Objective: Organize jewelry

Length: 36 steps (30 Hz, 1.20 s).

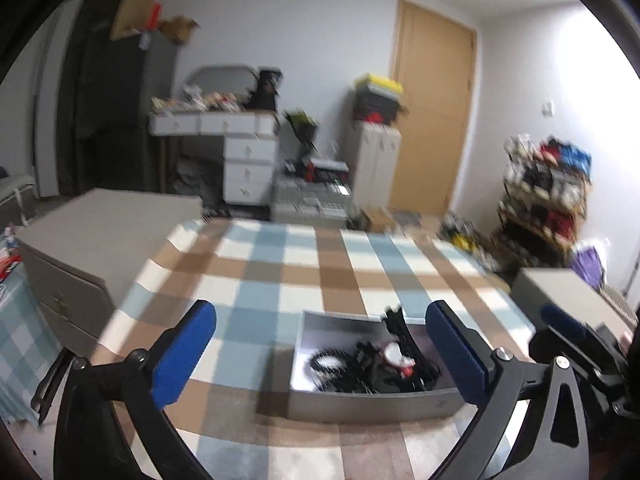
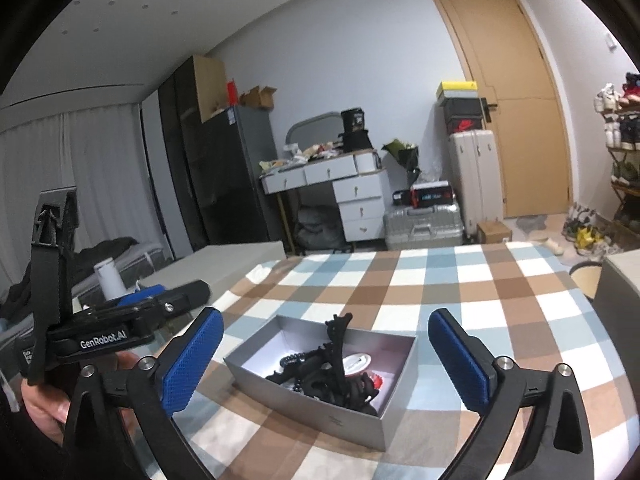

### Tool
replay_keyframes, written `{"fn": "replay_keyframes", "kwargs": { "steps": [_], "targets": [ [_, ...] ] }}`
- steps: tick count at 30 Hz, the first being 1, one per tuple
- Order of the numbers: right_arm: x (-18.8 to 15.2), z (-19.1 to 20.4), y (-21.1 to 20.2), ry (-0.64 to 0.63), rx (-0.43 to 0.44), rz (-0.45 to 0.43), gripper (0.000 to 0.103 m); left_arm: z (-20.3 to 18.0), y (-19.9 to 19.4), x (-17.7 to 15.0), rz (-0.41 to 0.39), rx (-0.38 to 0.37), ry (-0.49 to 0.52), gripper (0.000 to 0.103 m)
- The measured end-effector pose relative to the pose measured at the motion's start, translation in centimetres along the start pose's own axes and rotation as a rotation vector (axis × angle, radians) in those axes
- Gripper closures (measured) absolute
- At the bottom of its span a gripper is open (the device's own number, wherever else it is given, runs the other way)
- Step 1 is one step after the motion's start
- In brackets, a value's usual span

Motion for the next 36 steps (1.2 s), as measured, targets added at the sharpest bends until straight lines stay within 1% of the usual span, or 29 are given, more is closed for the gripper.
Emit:
{"fn": "replay_keyframes", "kwargs": {
  "steps": [5,9,11,14,19,23,27,32,36],
  "targets": [
    [0.2,0.5,-1.6,-0.022,-0.037,-0.06,0.0,1.2,-0.9,0.5,-0.073,0.026,-0.031,0.001],
    [0.2,0.5,-2.5,-0.039,-0.075,-0.106,0.0,2.1,-1.4,0.3,-0.123,0.069,-0.018,0.001],
    [0.0,0.6,-2.9,-0.052,-0.094,-0.126,0.0,2.3,-1.3,0.0,-0.125,0.081,-0.009,0.001],
    [-0.4,0.5,-3.0,-0.065,-0.118,-0.131,0.0,2.8,-1.5,-0.4,-0.149,0.103,-0.007,0.001],
    [-1.1,0.3,-2.9,-0.086,-0.146,-0.132,0.0,3.0,-1.3,-1.1,-0.162,0.139,0.029,0.001],
    [-1.6,0.3,-3.0,-0.116,-0.183,-0.152,0.0,3.1,-1.1,-1.6,-0.161,0.148,0.037,0.001],
    [-2.2,0.1,-2.5,-0.144,-0.215,-0.151,0.0,3.1,-0.6,-2.2,-0.159,0.165,0.038,0.001],
    [-2.7,-0.3,-1.8,-0.153,-0.233,-0.119,0.0,2.3,-0.1,-3.0,-0.147,0.164,0.067,0.001],
    [-3.0,-0.7,-1.3,-0.136,-0.234,-0.09,0.0,1.9,0.1,-3.4,-0.119,0.156,0.082,0.001]
  ]
}}
Point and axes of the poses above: each gripper's, at about its wrist camera, not at the fingertips, and y roughly the way its jaws point, z to its left, x to its top, the point moved 9 cm from there along y, roughly the way its jaws point, and after that the axes turned 5 degrees about z, right-handed, at the moved point
